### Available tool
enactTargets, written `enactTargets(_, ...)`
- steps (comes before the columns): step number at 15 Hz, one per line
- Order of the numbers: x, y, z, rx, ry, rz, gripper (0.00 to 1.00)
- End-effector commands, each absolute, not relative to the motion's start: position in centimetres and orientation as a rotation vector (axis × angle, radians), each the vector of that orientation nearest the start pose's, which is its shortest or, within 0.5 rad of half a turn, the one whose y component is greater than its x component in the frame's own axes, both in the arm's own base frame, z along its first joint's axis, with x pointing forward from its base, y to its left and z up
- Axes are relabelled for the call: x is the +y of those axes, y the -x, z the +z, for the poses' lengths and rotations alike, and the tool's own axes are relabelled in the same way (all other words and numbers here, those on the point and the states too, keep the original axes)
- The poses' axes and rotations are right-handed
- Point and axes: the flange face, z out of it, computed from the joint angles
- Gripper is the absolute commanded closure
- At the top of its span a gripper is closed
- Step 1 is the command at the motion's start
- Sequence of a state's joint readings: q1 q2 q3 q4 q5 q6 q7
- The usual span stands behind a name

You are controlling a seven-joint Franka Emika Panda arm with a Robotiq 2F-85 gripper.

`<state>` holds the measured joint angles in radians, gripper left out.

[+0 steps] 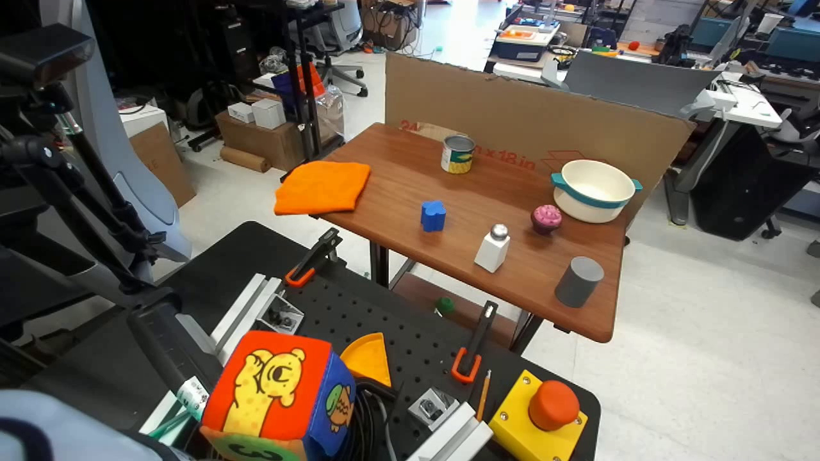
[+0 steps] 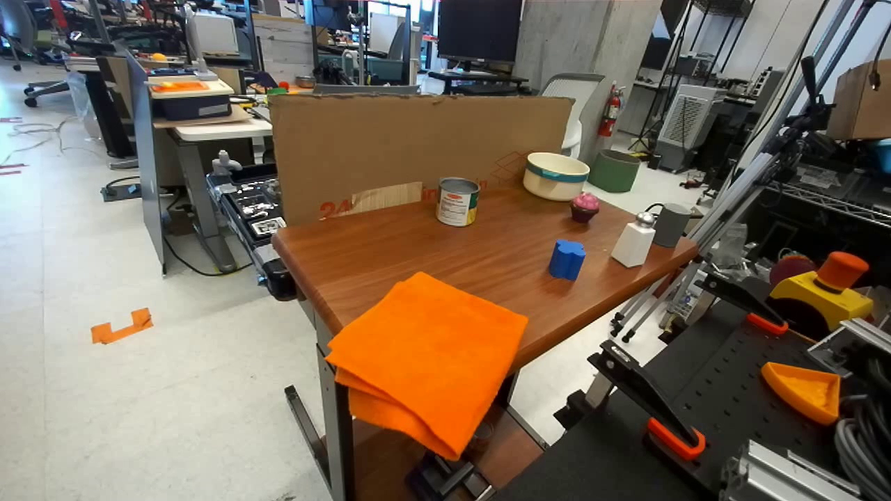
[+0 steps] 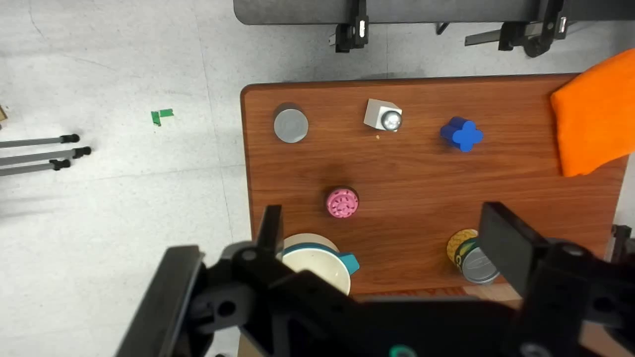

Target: Move the gray object forward to the left

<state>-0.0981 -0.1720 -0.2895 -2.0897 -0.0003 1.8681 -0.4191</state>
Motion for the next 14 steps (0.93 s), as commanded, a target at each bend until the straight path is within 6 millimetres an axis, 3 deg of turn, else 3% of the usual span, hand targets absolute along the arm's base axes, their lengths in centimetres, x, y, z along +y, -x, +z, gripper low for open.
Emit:
enactTargets(1,-19.7,-48.3,46.4,-0.079,3.134,0.097,0.00)
enactTargets(4,-20.0,-50.2,42.4,-0.134,3.203,0.087,0.00)
enactTargets(9,-21.0,-54.3,34.2,-0.147,3.258,0.177,0.00)
enactTargets(14,-21.0,-55.7,26.7,-0.192,3.223,0.318,0.00)
